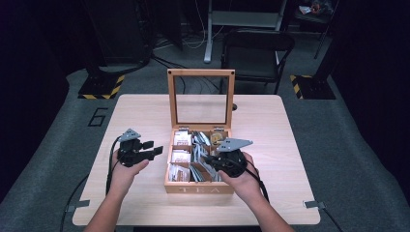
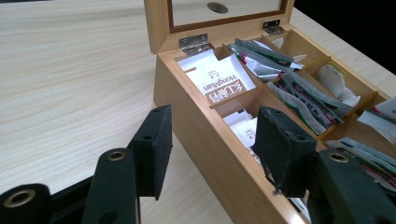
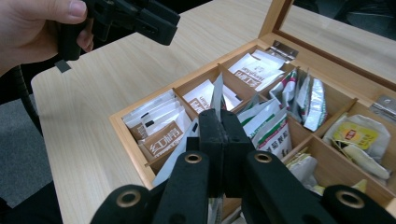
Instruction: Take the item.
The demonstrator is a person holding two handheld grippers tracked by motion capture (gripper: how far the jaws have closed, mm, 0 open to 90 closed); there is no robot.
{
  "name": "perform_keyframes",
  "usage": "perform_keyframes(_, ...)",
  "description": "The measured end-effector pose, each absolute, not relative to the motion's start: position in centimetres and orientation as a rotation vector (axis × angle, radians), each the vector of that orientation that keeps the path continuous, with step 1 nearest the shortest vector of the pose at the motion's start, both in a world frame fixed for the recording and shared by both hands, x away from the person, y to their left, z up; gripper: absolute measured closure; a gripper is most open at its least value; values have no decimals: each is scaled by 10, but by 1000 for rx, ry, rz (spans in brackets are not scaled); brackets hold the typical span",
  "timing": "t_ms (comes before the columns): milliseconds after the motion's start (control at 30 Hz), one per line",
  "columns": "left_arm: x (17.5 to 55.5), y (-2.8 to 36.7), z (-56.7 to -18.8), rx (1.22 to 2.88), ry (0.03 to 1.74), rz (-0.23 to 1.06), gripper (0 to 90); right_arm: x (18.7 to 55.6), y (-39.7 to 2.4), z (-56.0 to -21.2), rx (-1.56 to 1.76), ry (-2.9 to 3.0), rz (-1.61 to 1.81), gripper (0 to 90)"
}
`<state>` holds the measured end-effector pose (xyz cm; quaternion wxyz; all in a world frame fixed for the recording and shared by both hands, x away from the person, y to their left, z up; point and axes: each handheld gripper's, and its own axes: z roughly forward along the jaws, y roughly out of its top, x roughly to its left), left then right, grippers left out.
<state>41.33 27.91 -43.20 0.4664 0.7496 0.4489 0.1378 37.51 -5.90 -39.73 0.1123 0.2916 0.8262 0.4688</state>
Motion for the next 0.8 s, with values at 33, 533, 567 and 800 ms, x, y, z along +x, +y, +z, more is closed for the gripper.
perform_keyframes(33,413,279,-432,1840,1101,338,465,375,-61,-396,860,2423,1377,896)
perform_keyframes(533,414,280,-432,1844,1101,339,465,385,-91,-388,946,2354,1352,896)
perform_keyframes(567,414,280,-432,1842,1102,340,465,386,-93,-388,955,2347,1348,896)
perform_keyframes(800,414,280,-432,1843,1101,340,465,390,-110,-385,997,2295,1337,896)
